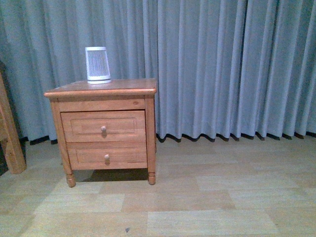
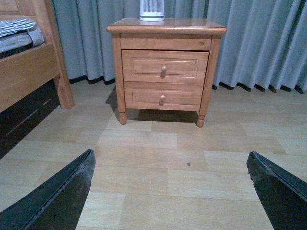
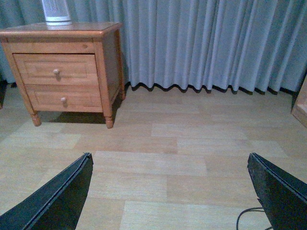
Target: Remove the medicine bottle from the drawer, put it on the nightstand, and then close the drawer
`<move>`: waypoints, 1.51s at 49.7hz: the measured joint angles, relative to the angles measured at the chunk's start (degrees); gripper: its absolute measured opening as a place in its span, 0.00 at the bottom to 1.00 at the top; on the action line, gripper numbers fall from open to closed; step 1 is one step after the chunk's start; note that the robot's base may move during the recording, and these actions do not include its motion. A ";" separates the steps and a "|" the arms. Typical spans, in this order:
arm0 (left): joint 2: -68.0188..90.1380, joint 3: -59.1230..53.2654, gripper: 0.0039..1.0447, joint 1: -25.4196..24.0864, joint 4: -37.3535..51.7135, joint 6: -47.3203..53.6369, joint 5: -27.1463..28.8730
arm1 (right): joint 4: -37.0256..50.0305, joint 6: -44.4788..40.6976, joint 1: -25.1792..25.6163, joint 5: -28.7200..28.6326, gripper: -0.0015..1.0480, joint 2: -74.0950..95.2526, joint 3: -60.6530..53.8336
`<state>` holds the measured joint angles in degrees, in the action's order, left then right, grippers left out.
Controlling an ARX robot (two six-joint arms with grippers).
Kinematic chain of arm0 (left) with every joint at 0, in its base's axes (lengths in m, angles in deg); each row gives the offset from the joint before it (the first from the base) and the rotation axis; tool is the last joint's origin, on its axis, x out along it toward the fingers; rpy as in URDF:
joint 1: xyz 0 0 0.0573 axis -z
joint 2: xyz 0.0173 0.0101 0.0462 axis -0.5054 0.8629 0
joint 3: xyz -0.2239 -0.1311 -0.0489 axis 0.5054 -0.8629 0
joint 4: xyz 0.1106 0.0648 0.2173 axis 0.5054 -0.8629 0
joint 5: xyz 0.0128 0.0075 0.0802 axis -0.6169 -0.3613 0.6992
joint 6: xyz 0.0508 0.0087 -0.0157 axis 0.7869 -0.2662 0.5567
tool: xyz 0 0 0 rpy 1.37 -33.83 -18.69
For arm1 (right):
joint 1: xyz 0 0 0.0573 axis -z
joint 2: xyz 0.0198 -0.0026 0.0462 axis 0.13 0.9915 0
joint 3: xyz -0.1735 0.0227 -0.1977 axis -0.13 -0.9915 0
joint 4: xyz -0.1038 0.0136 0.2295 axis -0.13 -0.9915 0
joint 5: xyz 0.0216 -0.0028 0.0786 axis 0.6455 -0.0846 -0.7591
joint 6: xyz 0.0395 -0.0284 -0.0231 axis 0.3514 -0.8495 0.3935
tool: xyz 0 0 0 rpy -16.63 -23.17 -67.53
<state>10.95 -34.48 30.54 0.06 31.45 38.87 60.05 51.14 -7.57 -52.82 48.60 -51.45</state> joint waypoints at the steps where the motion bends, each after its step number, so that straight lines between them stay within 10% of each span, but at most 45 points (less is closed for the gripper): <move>1: 0.00 0.00 0.94 0.00 0.02 0.00 0.00 | 0.00 0.00 0.00 0.00 0.93 0.00 0.00; 75: 0.00 0.00 0.94 0.00 0.00 -0.02 0.00 | 0.00 0.00 0.00 -0.02 0.93 0.00 0.00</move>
<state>10.95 -34.48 30.54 0.06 31.43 38.87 60.05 51.14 -7.57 -52.84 48.60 -51.45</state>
